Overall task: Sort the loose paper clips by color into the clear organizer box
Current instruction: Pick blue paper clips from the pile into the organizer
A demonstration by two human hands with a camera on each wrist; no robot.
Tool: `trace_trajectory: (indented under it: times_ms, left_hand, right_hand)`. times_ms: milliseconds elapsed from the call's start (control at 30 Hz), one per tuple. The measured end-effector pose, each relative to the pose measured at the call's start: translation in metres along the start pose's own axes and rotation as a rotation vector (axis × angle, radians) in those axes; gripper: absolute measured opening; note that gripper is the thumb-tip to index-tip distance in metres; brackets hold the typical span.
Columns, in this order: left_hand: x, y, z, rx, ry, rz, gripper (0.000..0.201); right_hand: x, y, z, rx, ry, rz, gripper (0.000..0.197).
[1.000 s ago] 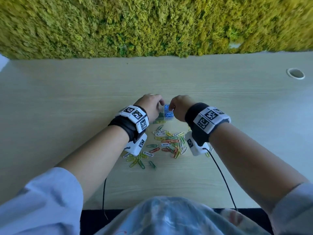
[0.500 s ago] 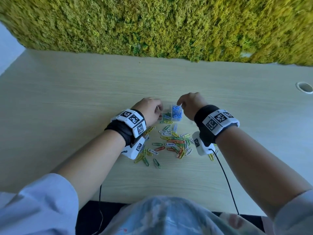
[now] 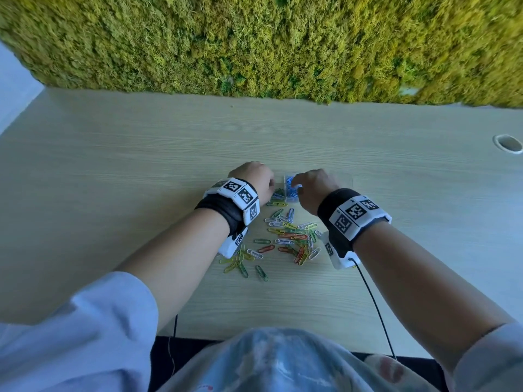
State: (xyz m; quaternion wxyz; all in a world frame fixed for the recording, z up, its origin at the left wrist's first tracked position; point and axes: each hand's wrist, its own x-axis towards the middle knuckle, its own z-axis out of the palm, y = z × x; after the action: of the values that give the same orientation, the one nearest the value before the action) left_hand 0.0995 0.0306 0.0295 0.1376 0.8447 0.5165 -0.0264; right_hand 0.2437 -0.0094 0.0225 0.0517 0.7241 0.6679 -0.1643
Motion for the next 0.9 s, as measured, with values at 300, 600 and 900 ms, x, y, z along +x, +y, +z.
trace_trajectory:
  times_ms: [300,600,900]
  left_hand:
    - [0.021,0.012,0.001,0.145,-0.156,-0.028,0.014]
    - [0.031,0.013,0.007,0.196,-0.170,-0.016,0.011]
    - [0.034,0.014,0.010,0.227,-0.228,-0.033,0.014]
  right_hand:
    - [-0.007,0.008,0.001,0.048,0.024,-0.060,0.035]
    - [-0.020,0.007,0.010,-0.162,-0.090,-0.174,0.034]
    - [-0.021,0.013,0.009,-0.155,-0.104,-0.137,0.022]
